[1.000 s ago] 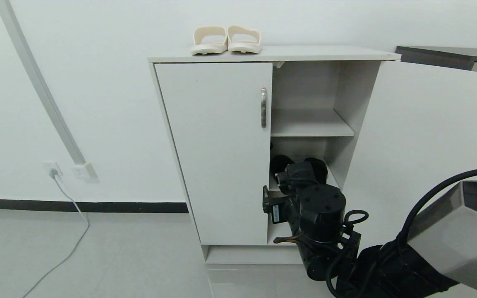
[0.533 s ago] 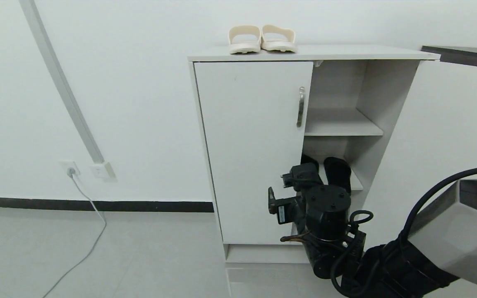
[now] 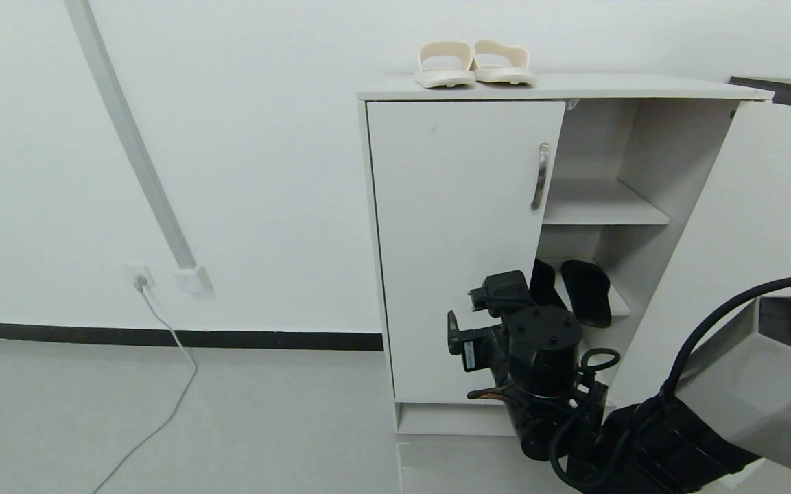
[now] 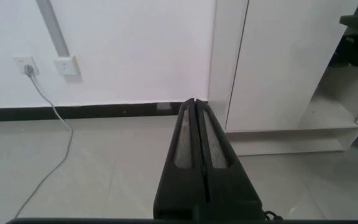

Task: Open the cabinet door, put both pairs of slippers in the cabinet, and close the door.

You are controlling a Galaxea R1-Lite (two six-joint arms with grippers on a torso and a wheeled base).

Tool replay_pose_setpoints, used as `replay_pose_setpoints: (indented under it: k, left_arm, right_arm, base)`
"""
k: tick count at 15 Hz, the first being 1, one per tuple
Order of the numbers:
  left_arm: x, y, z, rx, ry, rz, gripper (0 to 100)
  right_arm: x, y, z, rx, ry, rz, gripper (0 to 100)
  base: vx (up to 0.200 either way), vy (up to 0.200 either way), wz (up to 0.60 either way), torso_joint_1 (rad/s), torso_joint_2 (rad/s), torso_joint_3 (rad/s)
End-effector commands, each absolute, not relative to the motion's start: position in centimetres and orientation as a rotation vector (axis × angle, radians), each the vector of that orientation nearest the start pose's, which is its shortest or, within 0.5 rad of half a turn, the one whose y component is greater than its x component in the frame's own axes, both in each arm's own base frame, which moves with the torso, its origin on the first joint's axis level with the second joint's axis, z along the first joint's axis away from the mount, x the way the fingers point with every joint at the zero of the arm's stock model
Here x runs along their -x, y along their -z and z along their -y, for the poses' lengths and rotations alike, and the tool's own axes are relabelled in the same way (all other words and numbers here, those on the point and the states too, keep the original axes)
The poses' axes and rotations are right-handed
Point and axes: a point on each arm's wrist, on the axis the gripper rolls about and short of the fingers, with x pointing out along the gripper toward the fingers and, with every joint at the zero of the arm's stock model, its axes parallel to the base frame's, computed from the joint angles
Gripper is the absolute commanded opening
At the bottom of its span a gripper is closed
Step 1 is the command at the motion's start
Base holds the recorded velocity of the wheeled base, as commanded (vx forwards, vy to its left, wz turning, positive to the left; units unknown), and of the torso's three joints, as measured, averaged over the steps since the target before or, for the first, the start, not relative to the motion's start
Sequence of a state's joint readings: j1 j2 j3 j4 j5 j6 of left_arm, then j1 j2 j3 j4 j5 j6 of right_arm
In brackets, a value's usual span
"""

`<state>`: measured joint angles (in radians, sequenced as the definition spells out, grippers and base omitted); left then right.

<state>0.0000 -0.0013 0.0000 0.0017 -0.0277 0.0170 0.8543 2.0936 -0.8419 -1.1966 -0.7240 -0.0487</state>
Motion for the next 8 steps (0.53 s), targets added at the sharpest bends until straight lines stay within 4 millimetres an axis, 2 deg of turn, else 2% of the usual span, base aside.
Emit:
replay_pose_setpoints:
  k: [1,8]
  left_arm:
    - [2.29,-7.57,0.06,-0.017,0.028,0.0,0]
    - [2.28,-7.53,0.06,-0.017,0.028,-0.001,0]
  right_arm:
    - [-25.66,-11.26,-27.2,0.086,-0.131,-0.034,100]
    - [-25.63,-11.19,-27.17,0.088,-0.13,-0.036,100]
  base:
    - [0.0,0.0,0.0,0.0,0.0,0.0]
    - [0.0,0.0,0.0,0.0,0.0,0.0]
